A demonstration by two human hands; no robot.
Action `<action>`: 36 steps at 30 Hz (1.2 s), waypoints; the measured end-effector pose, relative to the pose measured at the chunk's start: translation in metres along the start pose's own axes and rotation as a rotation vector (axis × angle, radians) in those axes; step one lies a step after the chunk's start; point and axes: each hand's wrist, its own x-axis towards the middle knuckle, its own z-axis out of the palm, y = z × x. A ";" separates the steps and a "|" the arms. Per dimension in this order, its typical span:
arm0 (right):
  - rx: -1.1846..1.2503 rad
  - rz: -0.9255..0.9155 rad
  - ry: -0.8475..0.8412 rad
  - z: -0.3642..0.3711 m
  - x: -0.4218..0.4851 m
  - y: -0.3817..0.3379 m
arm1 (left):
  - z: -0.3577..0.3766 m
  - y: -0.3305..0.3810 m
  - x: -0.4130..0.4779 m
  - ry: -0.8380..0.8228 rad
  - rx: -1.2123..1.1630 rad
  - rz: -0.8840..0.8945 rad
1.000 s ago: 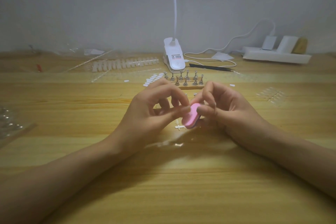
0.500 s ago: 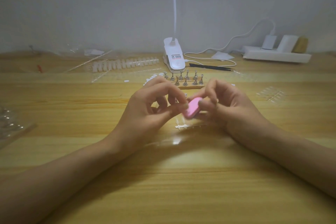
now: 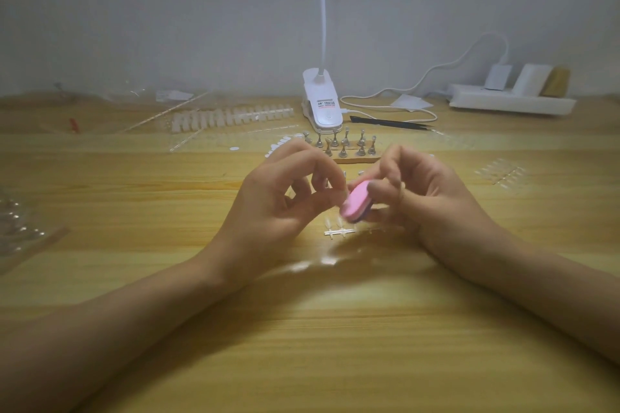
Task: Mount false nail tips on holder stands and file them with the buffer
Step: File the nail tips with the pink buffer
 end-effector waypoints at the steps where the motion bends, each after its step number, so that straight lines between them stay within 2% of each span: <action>1: 0.017 -0.002 0.057 -0.001 0.000 0.000 | 0.000 0.000 0.000 -0.003 0.014 0.011; 3: 0.023 0.013 0.097 -0.003 0.000 0.001 | -0.001 0.001 -0.001 -0.014 0.035 0.031; 8: -0.010 0.041 0.073 -0.005 0.001 -0.003 | -0.001 0.001 -0.001 -0.015 0.063 0.052; 12: -0.033 0.026 0.002 -0.001 0.000 -0.002 | 0.000 0.002 -0.001 -0.033 0.117 0.074; 16: -0.035 -0.030 0.185 -0.005 0.001 -0.006 | 0.000 0.004 -0.002 -0.048 0.130 0.095; 20: -0.103 0.000 0.030 -0.001 -0.003 -0.002 | -0.001 0.005 -0.001 -0.018 0.133 0.082; 21: -0.090 -0.016 0.047 0.000 -0.002 -0.001 | -0.001 0.005 -0.001 -0.025 0.142 0.087; 25: 0.054 -0.088 0.292 -0.018 0.006 -0.010 | -0.001 0.005 -0.003 -0.065 0.152 0.107; 27: -0.036 -0.131 0.343 -0.033 0.009 -0.014 | -0.001 0.004 -0.002 -0.029 0.093 0.064; 30: -0.238 -0.172 0.316 -0.050 0.014 -0.013 | -0.005 0.001 0.000 0.022 -0.049 -0.078; 33: -0.417 -0.082 0.354 -0.069 0.016 -0.013 | -0.007 0.001 0.001 0.027 -0.174 -0.144; 36: -0.774 0.054 0.277 -0.084 0.015 -0.012 | -0.009 0.002 0.002 0.011 -0.326 -0.221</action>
